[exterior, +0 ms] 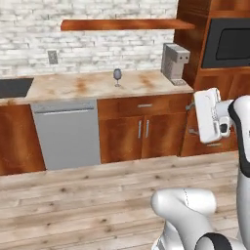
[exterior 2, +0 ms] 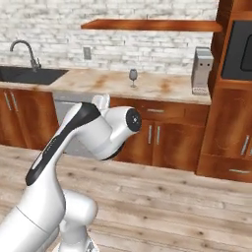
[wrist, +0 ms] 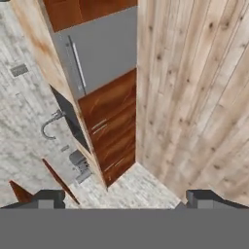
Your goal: Retrieve the wine glasses from the counter and place one next to each plate.
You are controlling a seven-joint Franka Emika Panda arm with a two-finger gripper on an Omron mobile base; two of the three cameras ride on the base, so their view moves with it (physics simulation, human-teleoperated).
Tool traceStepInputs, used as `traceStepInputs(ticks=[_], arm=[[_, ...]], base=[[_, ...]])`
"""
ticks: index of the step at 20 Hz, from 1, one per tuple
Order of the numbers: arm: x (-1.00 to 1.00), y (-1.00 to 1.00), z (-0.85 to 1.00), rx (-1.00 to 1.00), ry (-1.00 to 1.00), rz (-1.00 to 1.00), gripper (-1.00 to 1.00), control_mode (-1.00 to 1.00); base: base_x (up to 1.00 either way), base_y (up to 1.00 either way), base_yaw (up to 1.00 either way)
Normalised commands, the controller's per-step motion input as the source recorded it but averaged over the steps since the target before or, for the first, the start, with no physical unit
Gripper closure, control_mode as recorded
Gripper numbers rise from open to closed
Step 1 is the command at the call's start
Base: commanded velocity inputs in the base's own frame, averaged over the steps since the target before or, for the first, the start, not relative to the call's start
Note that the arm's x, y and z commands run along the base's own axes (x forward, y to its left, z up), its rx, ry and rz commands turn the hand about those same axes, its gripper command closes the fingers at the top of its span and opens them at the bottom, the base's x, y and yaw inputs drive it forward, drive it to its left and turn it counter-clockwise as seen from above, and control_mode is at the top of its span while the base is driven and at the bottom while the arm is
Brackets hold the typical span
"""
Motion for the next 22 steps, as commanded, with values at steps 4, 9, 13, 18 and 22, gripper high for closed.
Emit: traceStepInputs(ticks=[4,9,13,18,22], arm=[[0.00,0.00,0.00,0.00,0.00,0.00,-1.00,1.00],[0.00,0.00,0.00,0.00,0.00,0.00,-1.00,1.00],[0.00,0.00,0.00,0.00,0.00,0.00,-1.00,1.00],[0.00,0.00,0.00,0.00,0.00,0.00,-1.00,1.00],[0.00,0.00,0.00,0.00,0.00,0.00,-1.00,1.00]], base=[[1.00,0.66,-0.60],[1.00,0.43,-0.24],[1.00,0.27,0.00],[1.00,0.30,0.25],[1.00,0.03,0.44]])
